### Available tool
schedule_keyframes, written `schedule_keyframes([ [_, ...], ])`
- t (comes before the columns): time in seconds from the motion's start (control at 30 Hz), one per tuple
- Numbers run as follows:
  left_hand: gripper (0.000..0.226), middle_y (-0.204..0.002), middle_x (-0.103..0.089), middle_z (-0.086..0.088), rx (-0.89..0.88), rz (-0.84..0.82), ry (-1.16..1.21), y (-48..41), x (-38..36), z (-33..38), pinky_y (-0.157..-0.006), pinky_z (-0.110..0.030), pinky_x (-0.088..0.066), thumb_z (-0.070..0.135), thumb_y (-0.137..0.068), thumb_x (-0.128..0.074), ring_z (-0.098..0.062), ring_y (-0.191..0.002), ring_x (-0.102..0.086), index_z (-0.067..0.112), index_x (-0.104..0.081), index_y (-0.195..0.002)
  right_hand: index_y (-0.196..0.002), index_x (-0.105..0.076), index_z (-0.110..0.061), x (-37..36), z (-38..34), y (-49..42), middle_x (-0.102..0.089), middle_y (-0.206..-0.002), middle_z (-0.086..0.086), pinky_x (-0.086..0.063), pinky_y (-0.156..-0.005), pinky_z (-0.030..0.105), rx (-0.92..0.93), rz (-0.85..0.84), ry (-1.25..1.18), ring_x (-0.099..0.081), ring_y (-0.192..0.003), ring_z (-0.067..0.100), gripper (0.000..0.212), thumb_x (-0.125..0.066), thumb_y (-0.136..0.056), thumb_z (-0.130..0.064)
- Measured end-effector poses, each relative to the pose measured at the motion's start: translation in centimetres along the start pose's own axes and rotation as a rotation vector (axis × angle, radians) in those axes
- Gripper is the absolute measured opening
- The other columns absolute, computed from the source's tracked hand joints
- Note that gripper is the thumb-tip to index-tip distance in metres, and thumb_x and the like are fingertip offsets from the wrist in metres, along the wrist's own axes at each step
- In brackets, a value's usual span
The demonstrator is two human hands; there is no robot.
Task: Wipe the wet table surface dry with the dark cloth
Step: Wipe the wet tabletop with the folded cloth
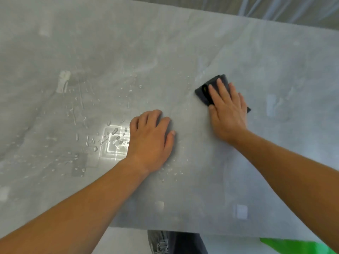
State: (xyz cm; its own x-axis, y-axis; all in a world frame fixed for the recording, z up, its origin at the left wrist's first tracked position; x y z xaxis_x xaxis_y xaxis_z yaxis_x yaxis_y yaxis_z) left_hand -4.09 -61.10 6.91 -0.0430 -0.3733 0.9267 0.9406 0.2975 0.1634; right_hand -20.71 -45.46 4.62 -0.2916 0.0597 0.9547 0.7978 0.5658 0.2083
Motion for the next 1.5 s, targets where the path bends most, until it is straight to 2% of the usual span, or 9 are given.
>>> schedule_keyframes([
  [0.13,0.045,-0.145,-0.046,-0.009,-0.011,0.012,0.037,-2.9,1.0,-0.4,-0.111,-0.04,-0.018,0.042,-0.095,-0.034,-0.03,-0.137,-0.037,0.018,-0.058,-0.124,-0.16,-0.014,-0.032,0.8,-0.4,-4.1,-0.001,-0.169,-0.004,0.002,-0.124,0.047,-0.148,0.055,-0.038,0.003,-0.155,0.028,0.056,-0.03,-0.105,-0.031],
  [0.33,0.059,-0.167,-0.011,-0.013,0.006,-0.081,0.045,-9.0,1.7,0.4,-0.12,-0.041,-0.004,0.047,-0.097,-0.03,-0.029,-0.154,-0.005,0.017,-0.038,-0.147,-0.158,-0.02,-0.032,0.3,0.4,-1.7,-0.006,-0.169,-0.007,0.001,-0.124,0.046,0.193,-0.085,0.061,0.001,-0.155,0.026,0.056,-0.029,-0.103,-0.036],
  [0.53,0.062,-0.169,0.001,-0.012,0.062,-0.102,-0.005,-15.0,1.5,0.6,-0.122,-0.042,0.001,0.045,-0.103,-0.033,-0.027,-0.155,0.005,0.017,-0.02,-0.157,-0.16,-0.016,-0.033,3.1,2.9,-11.5,-0.001,-0.169,-0.007,0.002,-0.125,0.047,-0.184,0.055,-0.064,0.005,-0.155,0.026,0.056,-0.03,-0.105,-0.031],
  [0.6,0.063,-0.169,-0.003,-0.011,0.074,-0.11,-0.013,-16.1,1.5,0.5,-0.122,-0.042,-0.002,0.046,-0.102,-0.032,-0.027,-0.155,0.001,0.017,-0.02,-0.158,-0.159,-0.017,-0.032,3.1,2.0,-11.1,-0.002,-0.169,-0.006,0.003,-0.124,0.047,-0.147,0.058,-0.071,0.004,-0.155,0.026,0.057,-0.032,-0.105,-0.029],
  [0.73,0.065,-0.167,-0.016,-0.008,0.069,-0.101,-0.005,-16.6,2.1,-0.1,-0.121,-0.039,-0.009,0.048,-0.099,-0.026,-0.025,-0.154,-0.011,0.016,-0.03,-0.155,-0.159,-0.022,-0.032,2.4,2.1,-7.7,-0.005,-0.169,-0.008,0.001,-0.125,0.047,0.161,-0.056,-0.004,0.005,-0.156,0.024,0.056,-0.033,-0.104,-0.03],
  [1.0,0.062,-0.166,-0.022,-0.009,0.04,-0.084,-0.008,-16.6,1.9,-0.3,-0.12,-0.039,-0.015,0.047,-0.101,-0.03,-0.025,-0.153,-0.018,0.014,-0.037,-0.153,-0.159,-0.017,-0.032,4.9,3.0,-18.4,-0.004,-0.169,-0.005,0.0,-0.124,0.048,-0.106,0.044,-0.046,0.003,-0.155,0.027,0.056,-0.028,-0.105,-0.036],
  [1.2,0.063,-0.166,-0.023,-0.007,0.051,-0.073,0.004,-16.7,2.1,-0.3,-0.12,-0.041,-0.019,0.048,-0.1,-0.028,-0.024,-0.153,-0.019,0.015,-0.039,-0.152,-0.158,-0.026,-0.031,3.4,0.9,-14.6,-0.013,-0.168,-0.005,-0.003,-0.124,0.048,0.321,-0.076,0.067,-0.003,-0.155,0.027,0.055,-0.028,-0.103,-0.039],
  [1.4,0.061,-0.166,-0.023,-0.006,0.026,-0.079,0.008,-16.7,2.0,-0.8,-0.118,-0.037,-0.016,0.047,-0.101,-0.028,-0.023,-0.153,-0.02,0.017,-0.038,-0.153,-0.159,-0.018,-0.031,5.6,0.8,-23.7,-0.004,-0.169,-0.005,0.0,-0.124,0.049,-0.079,0.053,-0.024,0.003,-0.155,0.028,0.056,-0.029,-0.105,-0.035],
  [1.5,0.061,-0.166,-0.022,-0.006,-0.001,-0.085,0.013,-16.6,2.1,-1.0,-0.117,-0.035,-0.014,0.047,-0.101,-0.027,-0.022,-0.153,-0.018,0.018,-0.037,-0.153,-0.159,-0.02,-0.03,4.5,-2.4,-22.1,-0.008,-0.169,-0.004,-0.002,-0.123,0.049,0.117,0.031,0.042,-0.001,-0.155,0.029,0.057,-0.029,-0.103,-0.036],
])
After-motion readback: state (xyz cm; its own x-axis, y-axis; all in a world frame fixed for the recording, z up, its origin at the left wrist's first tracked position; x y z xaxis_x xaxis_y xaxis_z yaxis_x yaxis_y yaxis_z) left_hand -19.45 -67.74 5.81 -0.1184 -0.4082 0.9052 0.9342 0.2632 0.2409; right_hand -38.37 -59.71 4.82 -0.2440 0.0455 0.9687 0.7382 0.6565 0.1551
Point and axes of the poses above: each hand's wrist, its own y-axis away from the middle knuckle, its own x-axis out of the back of the hand, z = x × y, the point moved 7 cm from there along -y, towards the middle knuckle
